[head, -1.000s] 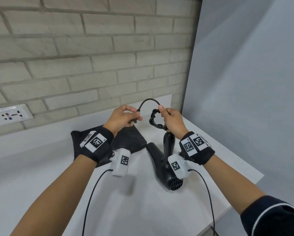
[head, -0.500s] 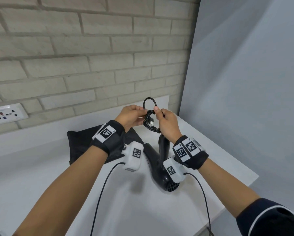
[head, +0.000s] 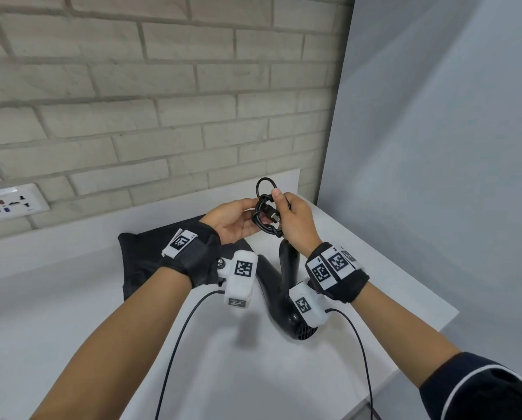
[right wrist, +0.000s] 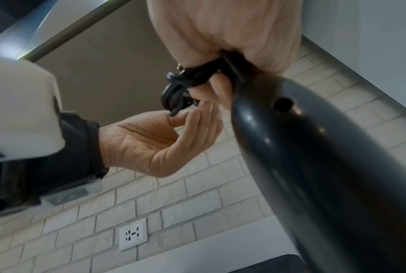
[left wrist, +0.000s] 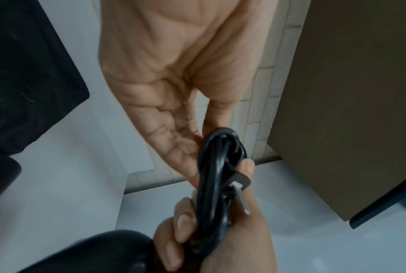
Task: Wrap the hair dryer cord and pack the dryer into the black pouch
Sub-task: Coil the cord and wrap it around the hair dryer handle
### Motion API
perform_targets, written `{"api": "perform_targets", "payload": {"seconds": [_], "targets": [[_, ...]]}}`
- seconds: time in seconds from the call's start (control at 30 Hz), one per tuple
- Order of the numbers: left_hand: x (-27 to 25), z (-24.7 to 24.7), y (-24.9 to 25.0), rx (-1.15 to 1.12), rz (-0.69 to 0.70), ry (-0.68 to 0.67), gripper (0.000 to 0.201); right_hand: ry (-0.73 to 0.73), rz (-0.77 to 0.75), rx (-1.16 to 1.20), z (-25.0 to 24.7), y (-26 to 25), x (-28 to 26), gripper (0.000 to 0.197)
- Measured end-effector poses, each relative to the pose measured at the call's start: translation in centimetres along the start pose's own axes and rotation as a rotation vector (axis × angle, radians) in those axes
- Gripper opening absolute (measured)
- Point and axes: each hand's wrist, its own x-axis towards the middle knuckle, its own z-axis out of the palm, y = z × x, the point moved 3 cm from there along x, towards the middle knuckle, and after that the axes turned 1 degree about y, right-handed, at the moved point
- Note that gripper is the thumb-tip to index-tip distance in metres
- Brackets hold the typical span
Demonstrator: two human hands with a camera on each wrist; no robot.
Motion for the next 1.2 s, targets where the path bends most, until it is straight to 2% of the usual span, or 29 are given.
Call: {"api": "perform_targets", "payload": {"seconds": [0.23, 0.4, 0.57, 0.73, 0.83, 0.93, 1.07, 1.13, 1.2], "targets": [[-0.6, -0.7, -0.5, 0.032, -0.079, -0.066, 0.022, -0.163, 0.147, 0.174, 0.2, 0.1, 0.0, 0.038], [-0.8, -0.2, -0.6, -0.002, -0.061, -0.125, 0.022, -0.028, 0.089, 0.059, 0.2, 0.9, 0.8, 0.041], [-0.8, 0.7, -0.7, 0.047, -0.077, -0.136, 0.046, 0.084, 0.013, -0.049, -0.3, 0.3, 0.9, 0.04], [-1.0, 1.4, -0.7, 0.13, -0.067, -0.086, 0.01, 0.123, -0.041, -0.137, -0.3, 0.6, 1.1, 0.041], [-1.3, 1.4, -0.4, 0.317, -0.027, -0.062, 0.005, 0.13, -0.052, -0.169, -0.5, 0.8, 1.2, 0.041], [-2.2, 1.6, -0.1, 0.56, 0.064, -0.046, 0.019, 0.14, -0.046, -0.194, -0.8, 1.0, 1.3, 0.042], [-4.0, 0.3, 1.4, 0.774, 0.184, -0.146, 0.023, 0.131, -0.051, -0.134, -1.2, 1.1, 1.3, 0.045], [-4.5, -0.7, 2.1, 0.81, 0.22, -0.168, 0.022, 0.112, -0.049, -0.078, -1.0, 1.1, 1.2, 0.036], [-4.5, -1.3, 2.1, 0.832, 0.224, -0.123, 0.023, 0.092, -0.025, 0.006, -0.6, 1.0, 1.1, 0.023]]}}
